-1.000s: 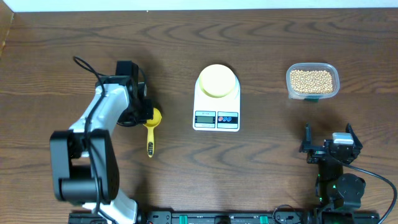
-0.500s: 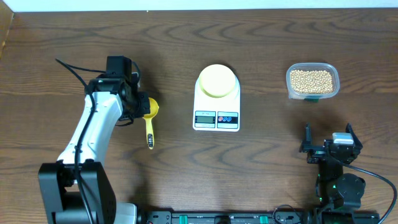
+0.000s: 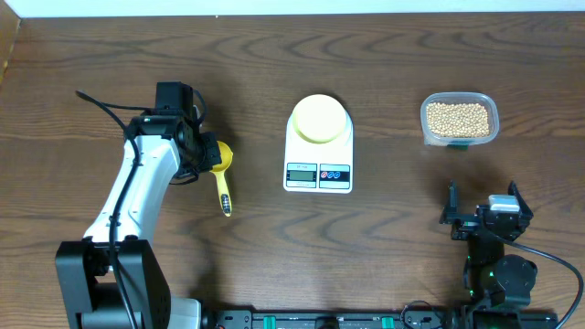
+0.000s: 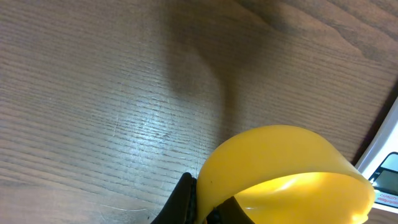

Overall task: Scoop item into bowl and weigh 50g on scale
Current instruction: 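Lift the yellow scoop with the left gripper and turn it right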

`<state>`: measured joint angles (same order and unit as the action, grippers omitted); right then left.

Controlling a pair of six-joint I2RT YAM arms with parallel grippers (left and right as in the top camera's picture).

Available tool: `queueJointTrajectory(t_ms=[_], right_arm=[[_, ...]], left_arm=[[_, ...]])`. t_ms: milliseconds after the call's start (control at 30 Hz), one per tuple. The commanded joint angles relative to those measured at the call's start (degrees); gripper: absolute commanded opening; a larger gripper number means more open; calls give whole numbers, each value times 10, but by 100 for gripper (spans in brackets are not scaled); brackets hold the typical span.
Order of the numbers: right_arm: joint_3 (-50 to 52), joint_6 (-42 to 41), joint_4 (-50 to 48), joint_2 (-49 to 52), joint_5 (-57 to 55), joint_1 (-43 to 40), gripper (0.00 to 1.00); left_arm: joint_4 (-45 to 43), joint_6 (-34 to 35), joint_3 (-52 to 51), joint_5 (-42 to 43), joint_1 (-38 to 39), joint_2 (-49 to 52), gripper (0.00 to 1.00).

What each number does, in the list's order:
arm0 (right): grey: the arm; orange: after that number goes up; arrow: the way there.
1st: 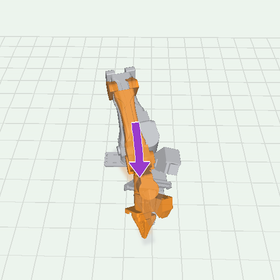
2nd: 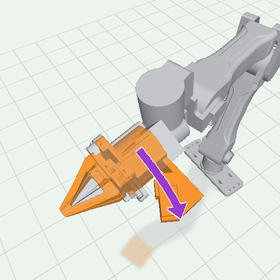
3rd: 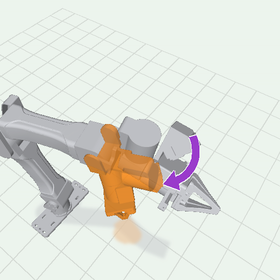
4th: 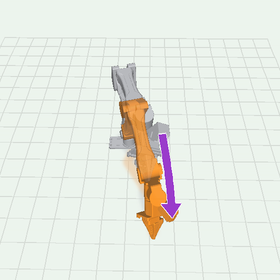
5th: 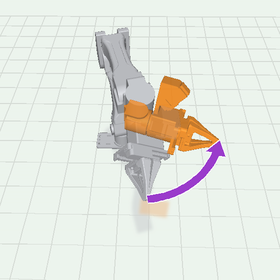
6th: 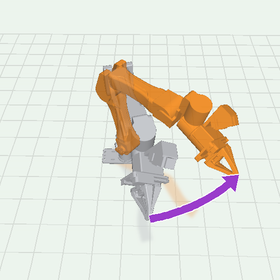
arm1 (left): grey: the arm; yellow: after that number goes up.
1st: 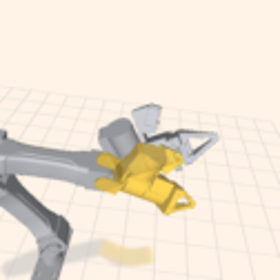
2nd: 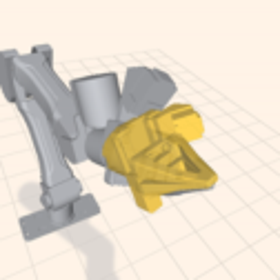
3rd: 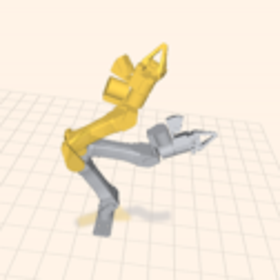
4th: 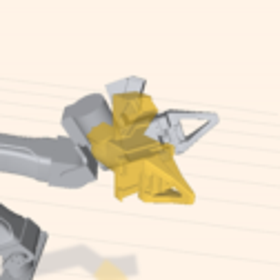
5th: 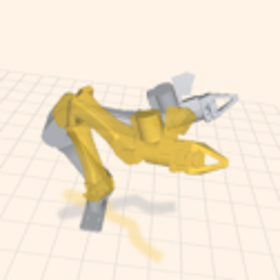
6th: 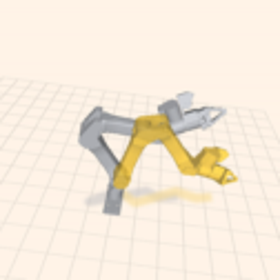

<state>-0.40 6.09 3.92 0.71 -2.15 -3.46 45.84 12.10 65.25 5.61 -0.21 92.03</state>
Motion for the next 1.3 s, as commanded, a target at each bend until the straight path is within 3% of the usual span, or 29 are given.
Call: queueJointTrajectory(t_ms=[0, 200, 933, 1267], right_arm=[[1, 0, 2, -4, -1, 6, 99], [1, 0, 2, -4, -1, 6, 99], [1, 0, 2, -4, -1, 6, 99], [1, 0, 2, -4, -1, 6, 99]], left_arm=[[1, 9, 3, -7, -1, -7, 7], [1, 48, 3, -7, -1, -7, 8], [-14, 354, 3, -7, -1, -7, 8], [-19, 379, 3, 33, -1, -7, 8]])
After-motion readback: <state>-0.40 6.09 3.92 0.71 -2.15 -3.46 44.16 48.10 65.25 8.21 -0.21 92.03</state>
